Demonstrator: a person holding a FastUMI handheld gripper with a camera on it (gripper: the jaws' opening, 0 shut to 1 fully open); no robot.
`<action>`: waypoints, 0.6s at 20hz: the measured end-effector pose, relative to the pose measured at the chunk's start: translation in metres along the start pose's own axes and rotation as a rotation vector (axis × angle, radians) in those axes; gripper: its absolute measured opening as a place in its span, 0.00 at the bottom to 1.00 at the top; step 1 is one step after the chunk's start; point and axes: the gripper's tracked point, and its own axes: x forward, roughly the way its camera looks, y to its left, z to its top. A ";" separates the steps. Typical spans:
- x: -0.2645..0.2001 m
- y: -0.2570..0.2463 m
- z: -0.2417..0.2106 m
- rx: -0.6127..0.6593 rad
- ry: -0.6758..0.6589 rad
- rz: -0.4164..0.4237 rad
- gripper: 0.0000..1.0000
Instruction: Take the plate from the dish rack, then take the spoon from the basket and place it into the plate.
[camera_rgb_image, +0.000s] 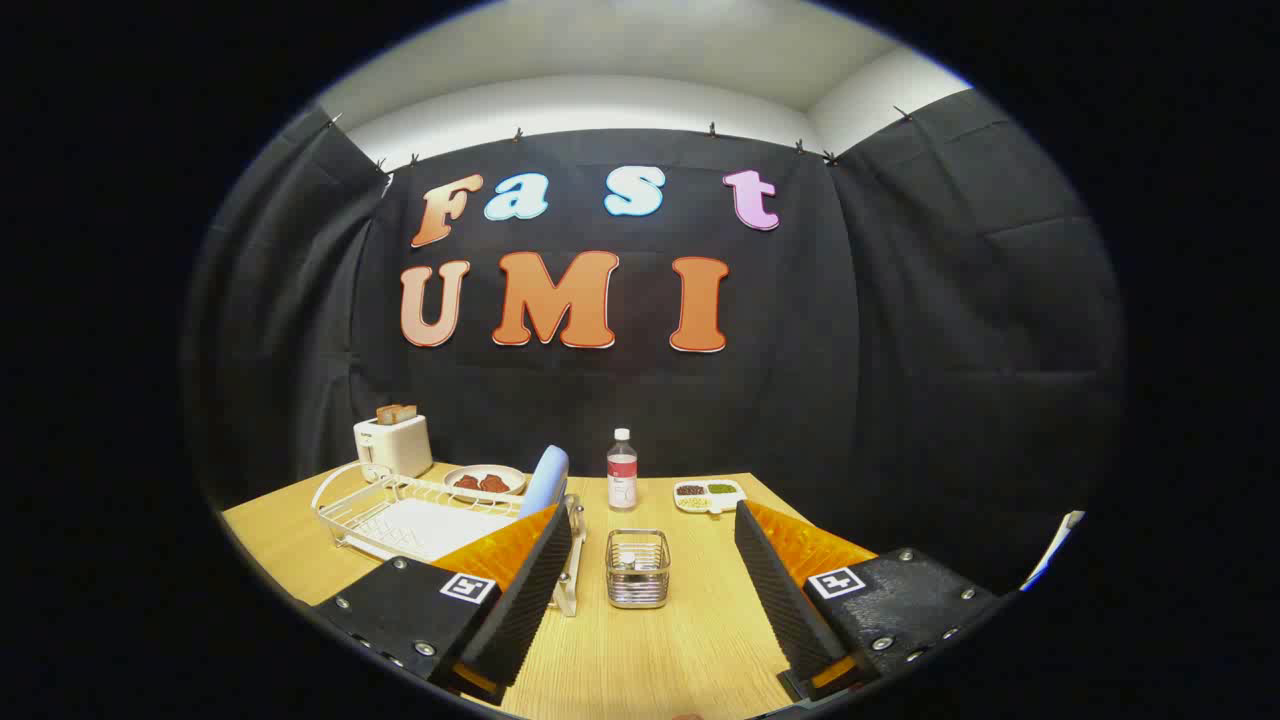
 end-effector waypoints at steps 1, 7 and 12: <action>0.000 0.001 0.000 -0.001 -0.001 0.001 0.98; 0.001 0.012 -0.004 0.010 0.018 0.015 0.97; 0.001 0.013 -0.003 0.005 0.018 0.011 0.98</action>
